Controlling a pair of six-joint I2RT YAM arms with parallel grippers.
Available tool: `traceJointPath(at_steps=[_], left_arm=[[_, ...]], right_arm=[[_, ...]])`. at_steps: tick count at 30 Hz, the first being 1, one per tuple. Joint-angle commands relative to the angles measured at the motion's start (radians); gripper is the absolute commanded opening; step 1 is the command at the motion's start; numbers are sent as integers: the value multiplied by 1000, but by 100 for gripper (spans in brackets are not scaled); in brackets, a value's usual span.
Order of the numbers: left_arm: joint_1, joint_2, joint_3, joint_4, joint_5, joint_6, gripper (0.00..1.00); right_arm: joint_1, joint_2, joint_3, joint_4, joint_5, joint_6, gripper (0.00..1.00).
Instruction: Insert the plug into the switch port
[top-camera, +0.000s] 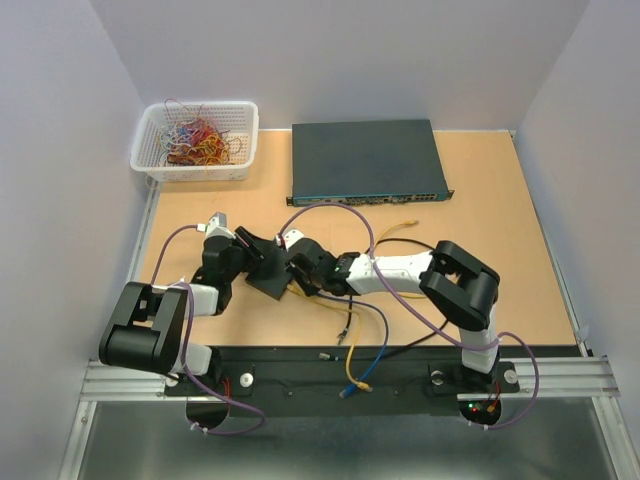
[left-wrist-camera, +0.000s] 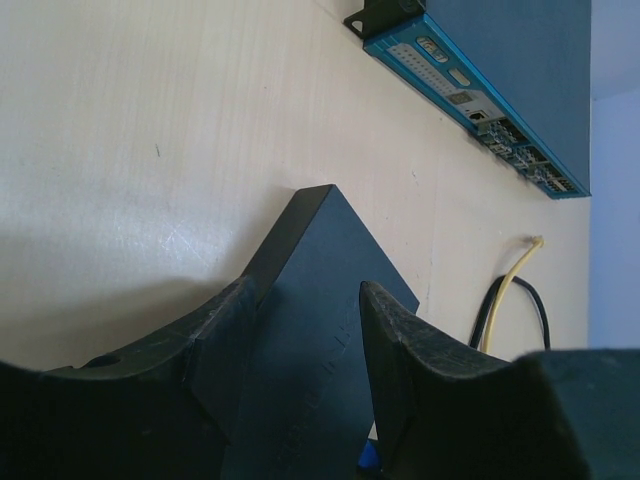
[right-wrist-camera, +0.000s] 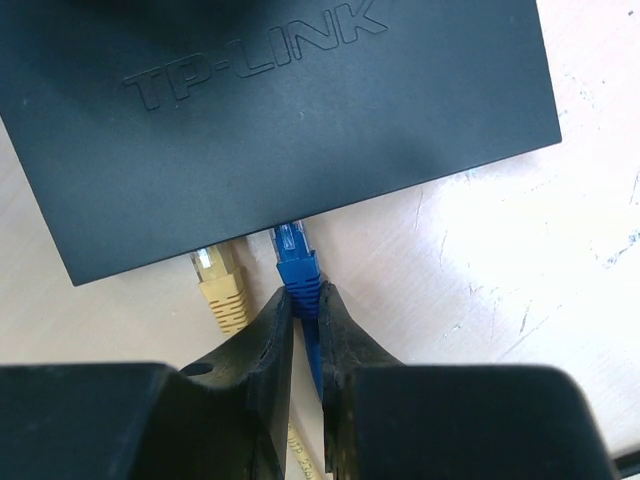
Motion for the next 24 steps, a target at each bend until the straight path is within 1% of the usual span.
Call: traceJointPath(at_steps=[1, 4, 8, 14, 19, 24], left_arm=[[-57, 16, -56, -170, 142, -27, 56], [-65, 21, -59, -161, 144, -31, 56], [-88, 21, -79, -136, 141, -51, 56], [-120, 15, -115, -107, 119, -83, 56], [-172, -2, -136, -93, 90, -116, 55], [-183, -8, -136, -92, 90, -120, 55]], right_arm=[[-37, 20, 33, 204, 19, -57, 1], [-37, 9, 17, 241, -12, -81, 0], [-43, 17, 46, 253, -21, -109, 0], [-52, 77, 174, 241, -88, -134, 0], [-62, 135, 297, 189, -122, -134, 0], [-62, 164, 322, 176, -162, -127, 1]])
